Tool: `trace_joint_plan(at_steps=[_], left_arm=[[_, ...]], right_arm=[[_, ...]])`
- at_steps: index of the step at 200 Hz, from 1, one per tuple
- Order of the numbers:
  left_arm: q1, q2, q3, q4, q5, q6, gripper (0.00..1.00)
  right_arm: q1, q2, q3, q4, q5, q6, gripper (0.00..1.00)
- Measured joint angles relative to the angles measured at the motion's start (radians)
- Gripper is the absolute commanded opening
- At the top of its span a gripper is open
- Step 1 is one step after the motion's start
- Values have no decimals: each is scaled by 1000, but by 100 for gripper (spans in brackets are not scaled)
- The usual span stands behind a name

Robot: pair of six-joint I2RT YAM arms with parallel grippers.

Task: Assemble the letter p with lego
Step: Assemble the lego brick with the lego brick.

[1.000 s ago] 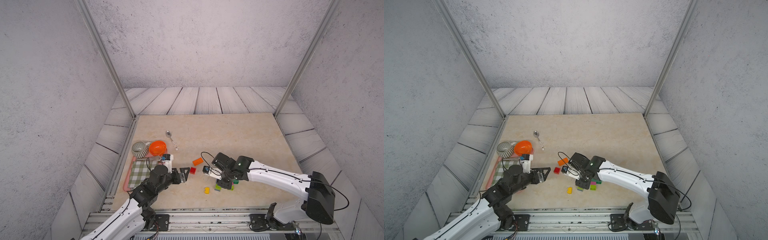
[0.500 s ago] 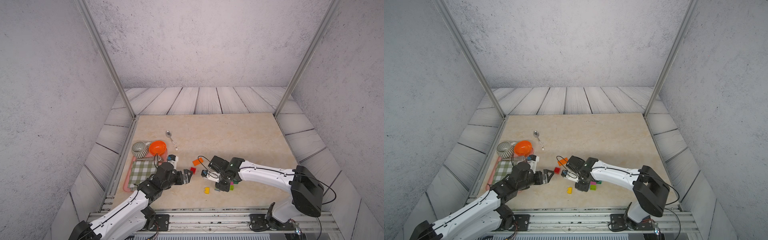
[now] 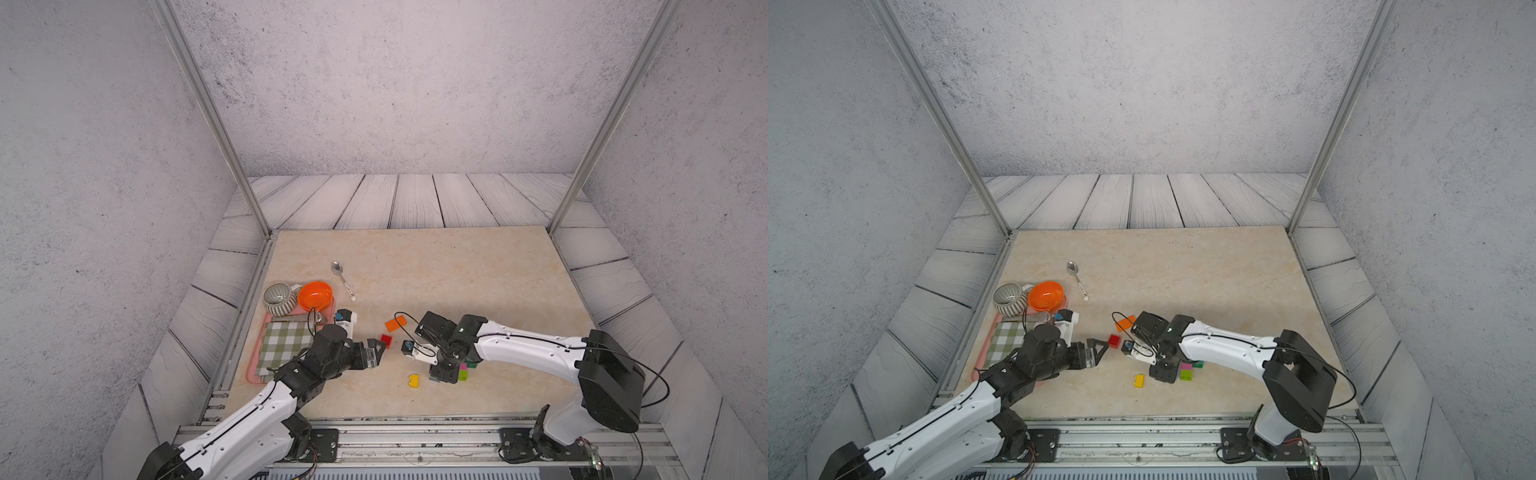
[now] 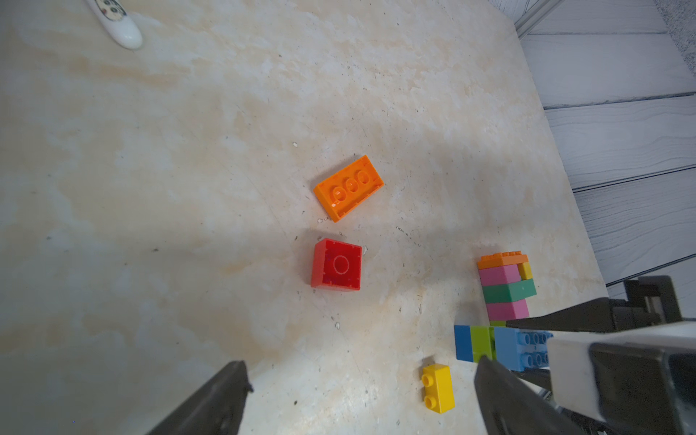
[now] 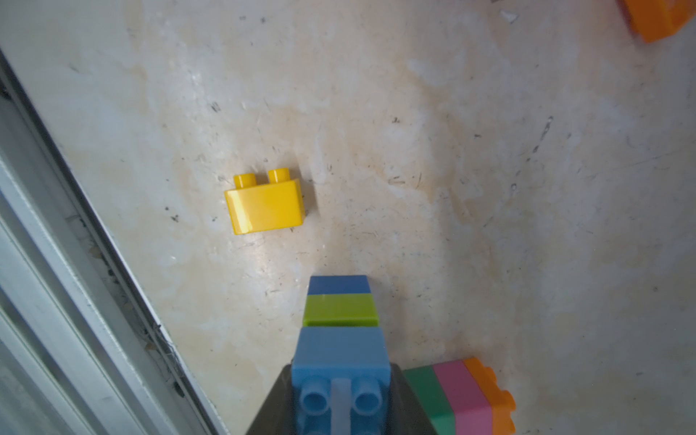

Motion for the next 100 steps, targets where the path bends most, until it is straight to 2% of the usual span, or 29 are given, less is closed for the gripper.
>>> trace_joint_plan(at_steps=[100], left_arm=[[0,-7,0,3,0,7,98]], right_arm=[[-2,71,56,-61,-2,-17,0]])
